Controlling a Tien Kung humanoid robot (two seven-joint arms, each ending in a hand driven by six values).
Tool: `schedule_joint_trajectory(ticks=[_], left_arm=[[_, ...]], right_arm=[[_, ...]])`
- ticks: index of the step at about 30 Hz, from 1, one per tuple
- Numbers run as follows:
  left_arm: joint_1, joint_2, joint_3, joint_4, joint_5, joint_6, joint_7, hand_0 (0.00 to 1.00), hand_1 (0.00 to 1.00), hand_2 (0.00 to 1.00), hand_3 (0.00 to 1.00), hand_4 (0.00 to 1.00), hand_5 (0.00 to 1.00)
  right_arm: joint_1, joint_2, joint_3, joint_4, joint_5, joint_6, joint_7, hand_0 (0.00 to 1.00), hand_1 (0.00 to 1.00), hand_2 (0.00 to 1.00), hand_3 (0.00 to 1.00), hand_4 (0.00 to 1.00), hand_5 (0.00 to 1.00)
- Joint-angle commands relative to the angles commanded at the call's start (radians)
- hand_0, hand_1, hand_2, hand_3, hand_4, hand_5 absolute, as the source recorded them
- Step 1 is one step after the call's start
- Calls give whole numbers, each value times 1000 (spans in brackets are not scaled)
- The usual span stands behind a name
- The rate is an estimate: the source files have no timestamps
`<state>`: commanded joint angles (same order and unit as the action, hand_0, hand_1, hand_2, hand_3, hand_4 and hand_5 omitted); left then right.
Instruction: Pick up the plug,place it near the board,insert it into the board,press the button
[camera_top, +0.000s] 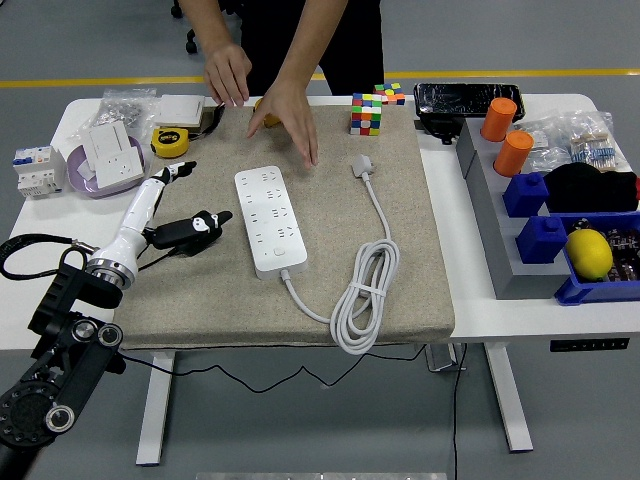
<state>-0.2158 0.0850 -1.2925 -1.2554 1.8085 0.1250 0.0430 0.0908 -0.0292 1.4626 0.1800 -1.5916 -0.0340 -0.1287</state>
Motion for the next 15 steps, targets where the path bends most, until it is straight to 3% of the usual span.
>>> schedule_joint_trajectory(ticks=[15], left_arm=[[-82,-15,47,203,181,56,-13,998,998,932,885,998,371]], right_arm=[[3,-2,-3,0,-2,1,-2,624,583,618,539,879,612]])
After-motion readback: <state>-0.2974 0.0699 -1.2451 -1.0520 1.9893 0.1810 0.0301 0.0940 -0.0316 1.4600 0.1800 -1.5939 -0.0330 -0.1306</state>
